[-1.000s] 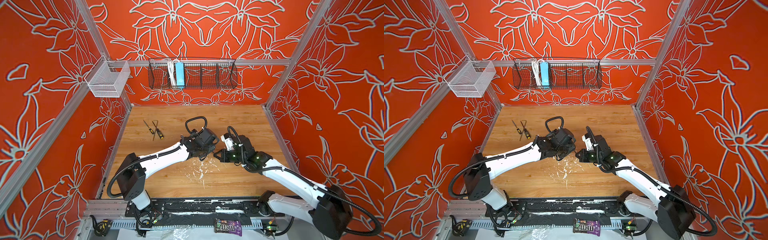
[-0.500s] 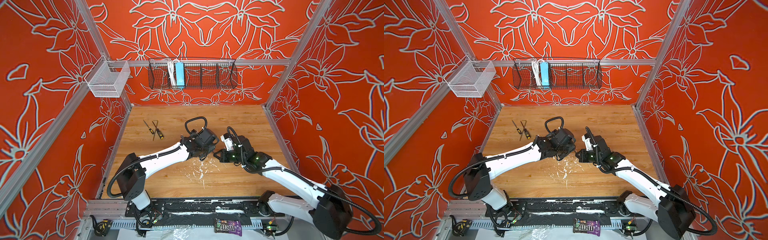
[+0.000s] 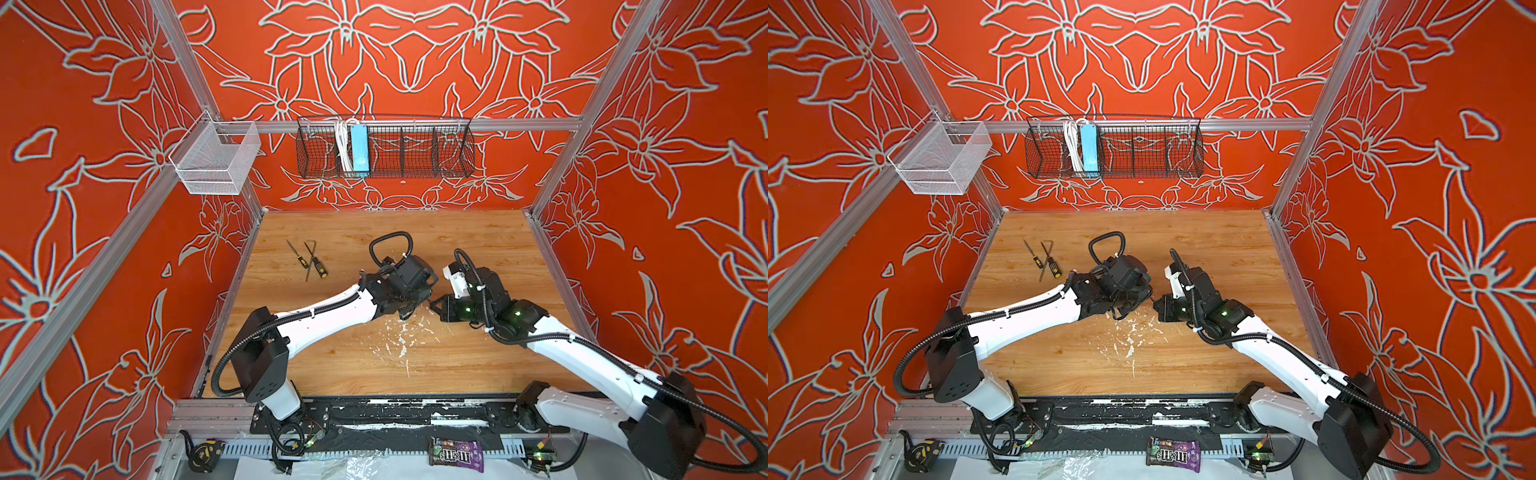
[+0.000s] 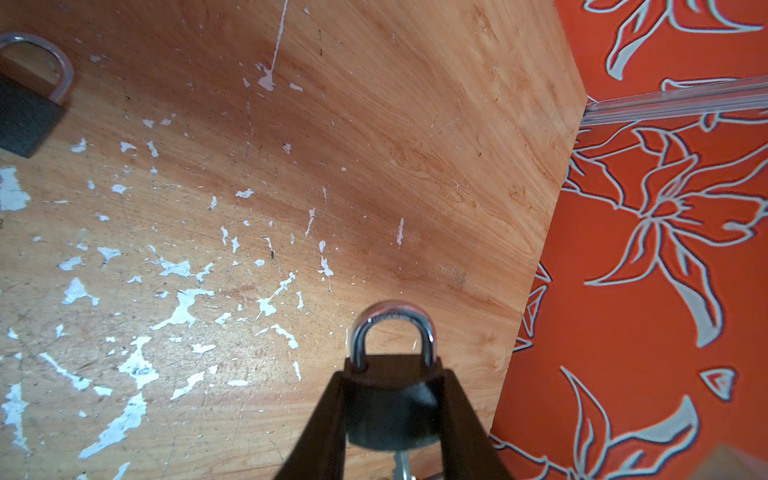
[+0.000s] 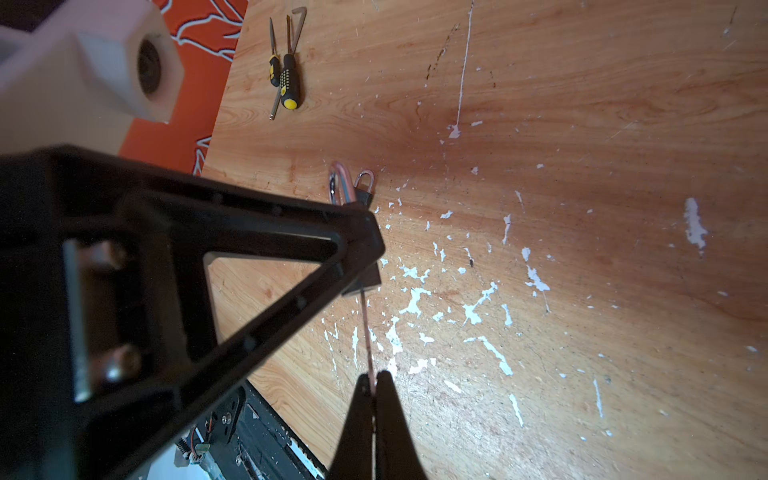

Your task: Unlock with the key

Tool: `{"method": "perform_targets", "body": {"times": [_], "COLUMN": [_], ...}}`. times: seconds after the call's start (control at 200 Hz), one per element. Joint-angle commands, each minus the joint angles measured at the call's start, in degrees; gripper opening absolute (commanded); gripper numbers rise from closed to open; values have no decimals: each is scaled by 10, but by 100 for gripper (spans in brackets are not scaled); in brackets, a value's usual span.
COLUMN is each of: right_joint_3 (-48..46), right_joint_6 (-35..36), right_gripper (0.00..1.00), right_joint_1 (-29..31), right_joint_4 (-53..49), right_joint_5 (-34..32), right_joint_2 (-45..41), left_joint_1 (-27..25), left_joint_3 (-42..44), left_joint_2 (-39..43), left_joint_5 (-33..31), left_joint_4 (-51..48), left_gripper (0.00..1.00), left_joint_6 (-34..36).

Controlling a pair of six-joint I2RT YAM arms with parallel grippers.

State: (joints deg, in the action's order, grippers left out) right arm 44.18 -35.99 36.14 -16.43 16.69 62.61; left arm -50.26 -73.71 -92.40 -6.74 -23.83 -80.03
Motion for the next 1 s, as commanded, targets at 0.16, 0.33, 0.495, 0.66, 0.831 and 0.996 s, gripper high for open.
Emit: {"method": "perform_targets", "body": {"times": [0.16, 0.33, 0.495, 0.66, 0.831, 0.996], "right_joint_3": [2, -12, -16, 12, 25, 48], "right_joint_6": [-6, -20, 5, 86, 155, 173], "right_gripper": [0, 0, 0, 0, 0, 0], "right_joint_1": [19, 26, 29, 29, 29, 29], "right_joint_4": [88, 136, 148, 100, 76, 67], "right_joint_5": [-21, -31, -51, -96, -89, -60], "right_joint_2": [3, -1, 0, -13, -21, -8], "left_joint_1": [-10, -14, -14, -14, -13, -13], "left_joint_3": [16, 8, 25, 11, 22, 14], "left_joint_2": [18, 12, 24, 20, 20, 15], "left_joint_5": [69, 74, 85, 76, 67, 73], "left_joint_4": [35, 28, 59, 24, 27, 32], "left_gripper": [0, 0, 0, 0, 0, 0], "left_joint_6": [-23, -32, -37, -22, -24, -24]}}
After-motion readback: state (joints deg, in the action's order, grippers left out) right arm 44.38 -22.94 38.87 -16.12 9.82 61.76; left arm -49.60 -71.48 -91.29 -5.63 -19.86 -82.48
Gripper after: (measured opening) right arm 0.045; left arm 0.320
